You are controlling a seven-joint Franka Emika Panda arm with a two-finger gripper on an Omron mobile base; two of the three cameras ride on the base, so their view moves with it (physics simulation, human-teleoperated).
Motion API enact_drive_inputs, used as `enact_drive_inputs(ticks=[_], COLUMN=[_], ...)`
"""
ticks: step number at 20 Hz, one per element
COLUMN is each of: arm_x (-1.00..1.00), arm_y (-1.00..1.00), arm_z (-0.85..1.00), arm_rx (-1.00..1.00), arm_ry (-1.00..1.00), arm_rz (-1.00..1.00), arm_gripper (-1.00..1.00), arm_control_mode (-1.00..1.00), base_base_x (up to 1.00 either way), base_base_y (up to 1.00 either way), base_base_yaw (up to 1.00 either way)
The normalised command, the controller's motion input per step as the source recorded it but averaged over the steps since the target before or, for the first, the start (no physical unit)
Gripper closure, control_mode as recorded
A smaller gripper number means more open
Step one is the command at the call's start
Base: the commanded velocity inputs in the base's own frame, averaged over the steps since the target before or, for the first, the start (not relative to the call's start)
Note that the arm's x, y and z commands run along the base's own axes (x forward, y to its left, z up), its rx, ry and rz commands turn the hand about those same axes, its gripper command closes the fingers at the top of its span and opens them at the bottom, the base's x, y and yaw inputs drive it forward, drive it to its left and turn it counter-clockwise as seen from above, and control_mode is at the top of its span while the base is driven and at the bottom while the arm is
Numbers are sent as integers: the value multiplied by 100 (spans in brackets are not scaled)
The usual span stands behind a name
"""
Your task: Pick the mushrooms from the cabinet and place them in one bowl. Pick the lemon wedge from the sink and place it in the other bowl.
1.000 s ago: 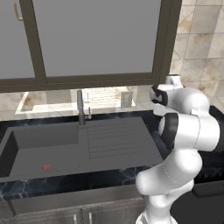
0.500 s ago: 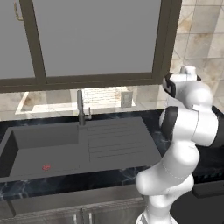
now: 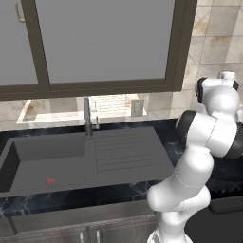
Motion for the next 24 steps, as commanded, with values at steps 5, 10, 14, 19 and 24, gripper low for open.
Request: enact_drive_inputs(ticks=[5, 10, 14, 19, 24], arm_x=[0, 0, 0, 7, 24], arm_y=[-20, -15, -26, -39, -28], arm_z=[-19, -30, -36, -35, -46], arm_rx=[0, 0, 0, 0, -3], arm_ry=[-2, -4, -3, 0, 0], arm_rz=[-1, 0, 0, 0, 0], arm_gripper=[100, 100, 100, 100, 100], arm_control_mode=[-100, -100, -100, -100, -100], base_base_x=[0, 0, 0, 0, 0], base_base_y=[0, 0, 0, 0, 0], base_base_yaw=[0, 0, 0, 0, 0])
